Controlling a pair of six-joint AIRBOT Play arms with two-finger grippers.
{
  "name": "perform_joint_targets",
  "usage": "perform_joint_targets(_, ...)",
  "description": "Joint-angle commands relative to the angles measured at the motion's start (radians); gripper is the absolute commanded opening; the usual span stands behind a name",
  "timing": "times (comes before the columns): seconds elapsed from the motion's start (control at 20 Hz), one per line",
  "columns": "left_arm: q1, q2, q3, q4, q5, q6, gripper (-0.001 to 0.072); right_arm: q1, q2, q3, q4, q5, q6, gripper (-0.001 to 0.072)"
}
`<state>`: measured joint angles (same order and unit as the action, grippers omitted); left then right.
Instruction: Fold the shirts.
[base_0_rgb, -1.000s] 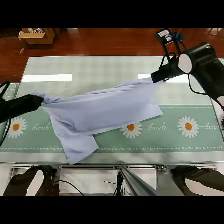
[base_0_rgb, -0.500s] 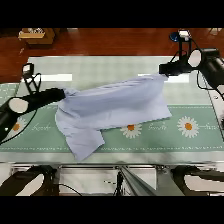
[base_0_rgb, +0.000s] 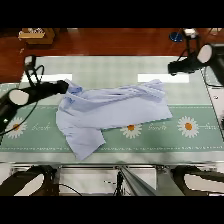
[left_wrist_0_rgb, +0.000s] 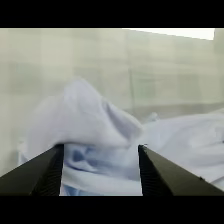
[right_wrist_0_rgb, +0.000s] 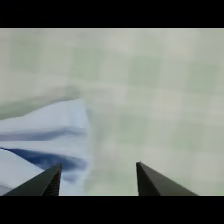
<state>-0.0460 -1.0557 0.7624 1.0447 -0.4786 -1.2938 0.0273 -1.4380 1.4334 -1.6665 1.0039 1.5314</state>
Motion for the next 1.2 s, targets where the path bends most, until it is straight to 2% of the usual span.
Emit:
perform_joint_targets(0.0, 0.145, 0.05, 0.117, 0.112, -0.335, -0.001, 0.0525, -0.09, 0.101, 0.028, -0.149, 0.091, -0.043, 0.0554)
perform_joint_targets(0.1, 0.259, 0.056, 0.119, 0.149, -0.596, -0.011, 0.0453, -0.206, 0.11, 0.021, -0.103, 0.158, -0.066, 0.0554)
perform_joint_targets(0.25, 0.388, 0.058, 0.028, 0.133, -0.785, -0.026, 0.044, -0.4, 0.101, -0.082, 0.249, 0.21, -0.236, 0.0549)
perform_joint_targets(0.3, 0.41, 0.058, -0.009, 0.128, -0.813, -0.022, 0.0468, -0.446, 0.094, -0.128, 0.339, 0.229, -0.269, 0.0549)
perform_joint_targets(0.35, 0.426, 0.058, -0.048, 0.116, -0.833, -0.023, 0.0578, -0.487, 0.089, -0.179, 0.415, 0.235, -0.304, 0.0548)
perform_joint_targets(0.4, 0.434, 0.057, -0.081, 0.099, -0.844, -0.022, 0.0687, -0.514, 0.089, -0.227, 0.461, 0.231, -0.333, 0.0536)
perform_joint_targets(0.45, 0.439, 0.056, -0.11, 0.077, -0.856, -0.003, 0.0705, -0.532, 0.089, -0.27, 0.494, 0.222, -0.362, 0.0535)
perform_joint_targets(0.6, 0.439, 0.055, -0.156, 0.014, -0.867, 0.034, 0.0705, -0.545, 0.089, -0.351, 0.543, 0.204, -0.423, 0.0526)
perform_joint_targets(0.65, 0.439, 0.055, -0.159, 0.0, -0.865, 0.05, 0.0704, -0.543, 0.089, -0.363, 0.558, 0.199, -0.432, 0.0482)
perform_joint_targets(0.95, 0.441, -0.029, -0.159, -0.029, -0.85, 0.061, 0.0702, -0.542, 0.089, -0.371, 0.615, 0.19, -0.46, 0.0483)
perform_joint_targets(1.15, 0.44, -0.101, -0.159, -0.044, -0.782, 0.07, 0.0701, -0.542, 0.089, -0.371, 0.615, 0.193, -0.461, 0.0484)
